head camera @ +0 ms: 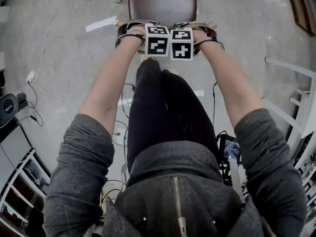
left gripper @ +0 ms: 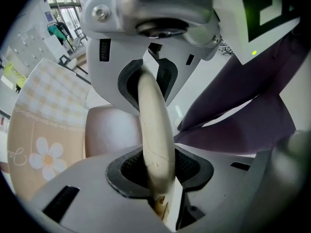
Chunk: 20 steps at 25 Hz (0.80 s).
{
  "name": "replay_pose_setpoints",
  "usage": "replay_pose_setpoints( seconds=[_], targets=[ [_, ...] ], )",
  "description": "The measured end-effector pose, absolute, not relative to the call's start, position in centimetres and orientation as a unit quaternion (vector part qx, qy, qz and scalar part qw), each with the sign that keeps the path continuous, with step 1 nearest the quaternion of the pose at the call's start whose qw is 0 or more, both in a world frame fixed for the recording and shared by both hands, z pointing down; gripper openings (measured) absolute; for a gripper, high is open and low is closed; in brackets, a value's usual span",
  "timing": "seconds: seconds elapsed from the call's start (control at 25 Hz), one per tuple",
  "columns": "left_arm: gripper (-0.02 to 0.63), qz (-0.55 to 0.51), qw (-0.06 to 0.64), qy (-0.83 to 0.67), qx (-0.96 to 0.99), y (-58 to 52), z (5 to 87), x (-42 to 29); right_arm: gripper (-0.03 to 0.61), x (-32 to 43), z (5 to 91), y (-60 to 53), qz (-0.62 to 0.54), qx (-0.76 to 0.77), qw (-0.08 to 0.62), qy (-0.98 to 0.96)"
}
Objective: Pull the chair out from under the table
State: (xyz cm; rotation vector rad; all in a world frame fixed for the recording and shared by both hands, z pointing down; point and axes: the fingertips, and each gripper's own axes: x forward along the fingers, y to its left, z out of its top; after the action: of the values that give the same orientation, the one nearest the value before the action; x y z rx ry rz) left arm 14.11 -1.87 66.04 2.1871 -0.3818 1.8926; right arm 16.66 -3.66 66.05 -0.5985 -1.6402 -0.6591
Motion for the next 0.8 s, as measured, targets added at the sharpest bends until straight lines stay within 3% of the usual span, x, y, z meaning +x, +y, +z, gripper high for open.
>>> replay_pose_setpoints(
  seconds=[0.8],
  targets=[
    [0.132,0.642,0.119,-0.14,0.745,4.4,66.9,19.7,0.117,22.2,66.9,2.6,-0.287,-0.272,0.594,-0.7]
  ],
)
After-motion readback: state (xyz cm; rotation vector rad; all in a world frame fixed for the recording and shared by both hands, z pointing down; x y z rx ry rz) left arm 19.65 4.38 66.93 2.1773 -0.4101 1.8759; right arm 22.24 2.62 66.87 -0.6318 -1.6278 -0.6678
